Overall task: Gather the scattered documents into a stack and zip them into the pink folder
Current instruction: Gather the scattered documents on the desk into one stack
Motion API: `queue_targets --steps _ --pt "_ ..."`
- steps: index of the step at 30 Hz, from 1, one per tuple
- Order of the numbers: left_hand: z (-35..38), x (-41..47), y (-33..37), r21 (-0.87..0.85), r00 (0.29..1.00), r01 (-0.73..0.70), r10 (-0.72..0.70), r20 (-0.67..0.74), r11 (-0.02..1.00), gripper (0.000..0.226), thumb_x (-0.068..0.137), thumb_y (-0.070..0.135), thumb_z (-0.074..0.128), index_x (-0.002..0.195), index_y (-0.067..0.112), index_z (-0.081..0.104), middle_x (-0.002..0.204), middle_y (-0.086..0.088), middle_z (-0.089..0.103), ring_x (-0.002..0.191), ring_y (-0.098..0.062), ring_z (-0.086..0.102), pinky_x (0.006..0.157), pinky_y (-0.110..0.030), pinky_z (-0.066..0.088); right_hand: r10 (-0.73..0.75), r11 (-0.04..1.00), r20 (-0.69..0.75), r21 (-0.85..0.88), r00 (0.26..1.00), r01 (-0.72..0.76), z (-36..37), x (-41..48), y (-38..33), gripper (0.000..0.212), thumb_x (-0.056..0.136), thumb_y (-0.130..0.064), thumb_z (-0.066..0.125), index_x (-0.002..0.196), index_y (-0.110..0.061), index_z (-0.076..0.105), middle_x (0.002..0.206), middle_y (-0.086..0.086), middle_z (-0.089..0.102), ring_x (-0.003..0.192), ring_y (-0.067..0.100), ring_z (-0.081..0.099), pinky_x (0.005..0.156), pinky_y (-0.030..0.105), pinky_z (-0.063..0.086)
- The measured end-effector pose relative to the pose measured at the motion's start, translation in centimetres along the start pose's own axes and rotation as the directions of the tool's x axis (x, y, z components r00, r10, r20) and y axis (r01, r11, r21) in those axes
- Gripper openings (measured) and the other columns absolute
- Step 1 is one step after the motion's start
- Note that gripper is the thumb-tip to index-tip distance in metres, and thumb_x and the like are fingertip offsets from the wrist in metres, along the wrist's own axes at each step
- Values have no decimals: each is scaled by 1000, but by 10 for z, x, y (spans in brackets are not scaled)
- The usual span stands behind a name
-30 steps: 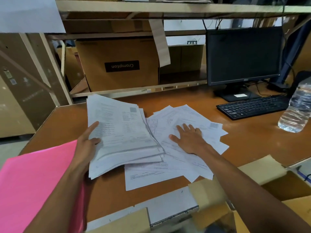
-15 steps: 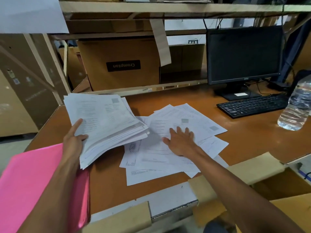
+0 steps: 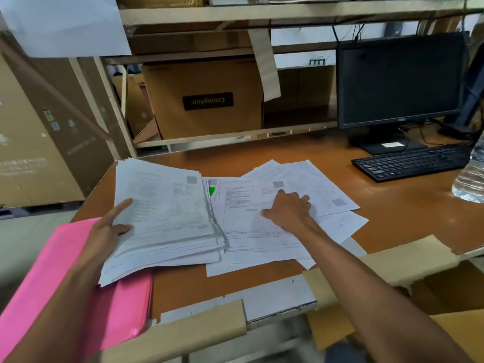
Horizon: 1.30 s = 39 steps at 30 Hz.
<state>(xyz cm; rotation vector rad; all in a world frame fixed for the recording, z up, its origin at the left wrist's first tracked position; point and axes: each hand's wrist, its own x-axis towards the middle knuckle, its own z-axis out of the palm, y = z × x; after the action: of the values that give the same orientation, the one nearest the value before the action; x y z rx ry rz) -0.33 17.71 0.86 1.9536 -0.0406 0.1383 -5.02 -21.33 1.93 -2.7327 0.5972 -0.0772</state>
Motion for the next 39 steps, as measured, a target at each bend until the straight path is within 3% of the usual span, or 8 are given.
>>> queue_targets --steps 7,13,15,19,22,28,34,39 --pt "10 -4 -1 0 997 -3 3 -71 1000 60 98 -7 49 144 32 53 135 7 51 93 3 53 63 2 39 31 978 54 205 998 -41 -4 24 -4 98 67 -52 89 144 -18 39 139 12 51 131 32 44 99 44 46" --pt "5 -4 -4 2 999 -37 37 -12 999 60 98 -5 53 141 38 54 153 6 46 137 -10 38 105 -24 32 -26 942 6 334 1000 22 -1 25 -13 91 65 -44 90 136 -28 36 126 5 59 118 31 55 97 48 51" --pt "5 -3 -4 5 999 -45 45 -8 999 60 98 -4 52 142 37 54 154 7 45 138 -10 37 106 -25 30 -40 914 -16 402 999 43 2 27 -15 83 70 -37 90 134 -33 36 123 4 59 110 27 57 83 39 55" --pt "5 -2 -6 2 999 -51 51 -9 999 60 98 -4 52 142 37 54 153 6 45 138 -13 40 104 -27 32 -53 822 -29 566 998 60 -5 32 -6 62 79 -9 83 130 -29 54 122 1 55 100 22 57 56 23 43" --pt "6 -2 -6 1 999 -52 52 1 999 60 98 -4 52 142 37 54 153 6 46 134 -14 44 100 -25 34 -13 777 -75 627 997 57 -6 34 11 42 80 -3 81 116 -21 68 120 2 56 89 18 59 59 23 50" --pt "9 -3 -4 32 993 -108 107 42 994 61 97 -4 54 144 35 53 153 11 46 144 -10 33 110 -27 26 73 848 -353 514 933 128 -10 40 59 26 88 -12 76 109 -24 68 127 6 65 113 27 59 84 35 55" --pt "22 -6 7 32 988 -138 136 70 990 61 97 -4 54 145 34 53 152 13 46 141 -8 34 111 -27 24 94 919 -378 389 921 66 -31 49 112 25 95 -23 67 113 -35 54 111 7 65 80 22 63 61 36 57" --pt "40 -3 21 -28 982 -147 149 118 989 61 96 -5 54 143 33 55 150 13 47 138 -9 36 111 -31 28 123 833 -388 541 913 118 -43 54 138 36 94 -5 67 120 -26 54 114 4 65 90 22 62 54 28 49"
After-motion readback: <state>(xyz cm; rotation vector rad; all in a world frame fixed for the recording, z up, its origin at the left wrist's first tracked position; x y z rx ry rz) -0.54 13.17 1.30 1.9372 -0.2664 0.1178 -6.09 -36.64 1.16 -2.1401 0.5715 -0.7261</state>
